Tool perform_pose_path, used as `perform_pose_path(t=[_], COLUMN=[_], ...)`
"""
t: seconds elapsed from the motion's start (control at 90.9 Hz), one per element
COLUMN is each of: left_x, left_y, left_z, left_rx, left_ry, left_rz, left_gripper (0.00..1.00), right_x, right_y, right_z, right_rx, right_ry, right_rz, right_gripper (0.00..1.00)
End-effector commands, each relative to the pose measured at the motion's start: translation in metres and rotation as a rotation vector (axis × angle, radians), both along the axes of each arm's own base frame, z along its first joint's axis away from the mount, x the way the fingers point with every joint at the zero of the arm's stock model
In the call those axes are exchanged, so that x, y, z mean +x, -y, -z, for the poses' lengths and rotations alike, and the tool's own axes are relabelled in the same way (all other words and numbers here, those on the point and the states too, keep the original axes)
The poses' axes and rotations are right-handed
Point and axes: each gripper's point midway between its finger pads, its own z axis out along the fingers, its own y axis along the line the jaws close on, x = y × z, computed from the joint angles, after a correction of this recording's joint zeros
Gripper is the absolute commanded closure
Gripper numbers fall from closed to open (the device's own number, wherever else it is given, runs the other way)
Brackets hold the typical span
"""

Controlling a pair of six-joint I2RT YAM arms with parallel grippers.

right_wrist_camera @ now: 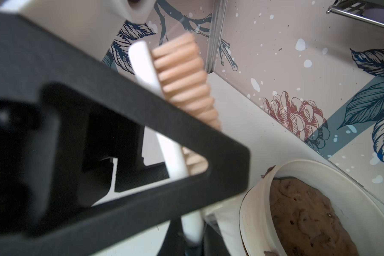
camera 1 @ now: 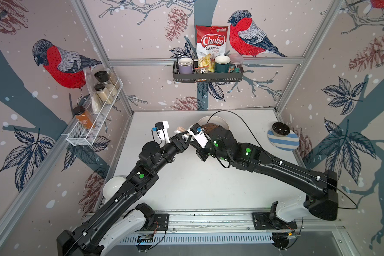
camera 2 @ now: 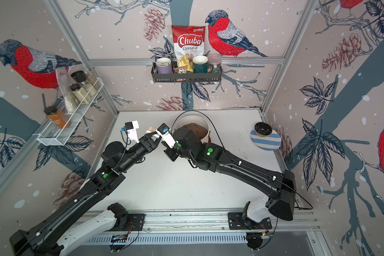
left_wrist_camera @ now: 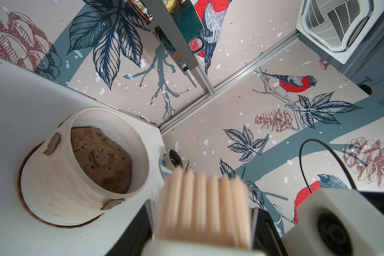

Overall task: Scrub the dried mud off the ceramic pot
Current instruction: Pick up the brush from the center of the board.

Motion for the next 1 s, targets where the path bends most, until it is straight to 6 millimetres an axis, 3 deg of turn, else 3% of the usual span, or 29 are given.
perform_pose_path(t=[0.0,0.22,0.253,0.319,0.407,0.473,0.671,0.858,0.99], left_x=[-0.003,-0.002,-0.001,0.001,0.003,0.005,0.014,0.018,0.017], left_y=[0.002,0.000,-0.001,-0.004,-0.008,-0.011,-0.020,-0.029,-0.029], left_z=[-0.012,-0.014,-0.014,-0.012,-0.007,-0.003,0.023,0.043,0.051], left_rx=[-0.017,-0.031,-0.033,-0.036,-0.032,-0.032,-0.033,-0.071,-0.123], left_ry=[0.049,0.048,0.043,0.028,0.002,-0.021,-0.188,-0.316,-0.367], left_rz=[0.033,0.024,0.019,0.003,-0.024,-0.040,-0.116,-0.179,-0.179], left_gripper=[0.66,0.89,0.91,0.93,0.95,0.97,0.99,1.00,1.00], right_x=[-0.001,-0.001,-0.002,-0.004,-0.007,-0.009,-0.007,-0.004,0.006], right_y=[-0.006,-0.002,-0.001,0.001,0.009,0.016,0.032,0.029,0.027], right_z=[-0.012,-0.007,-0.006,-0.001,0.006,0.009,0.014,0.006,0.000], right_rx=[0.062,0.052,0.048,0.033,0.018,0.010,-0.001,0.050,0.141], right_ry=[-0.010,-0.015,-0.015,-0.015,-0.008,0.000,0.022,0.035,-0.110], right_rz=[-0.009,-0.008,-0.014,-0.028,-0.030,-0.028,0.001,-0.016,-0.034], right_gripper=[1.00,0.99,0.91,0.63,0.43,0.37,0.31,0.35,0.37])
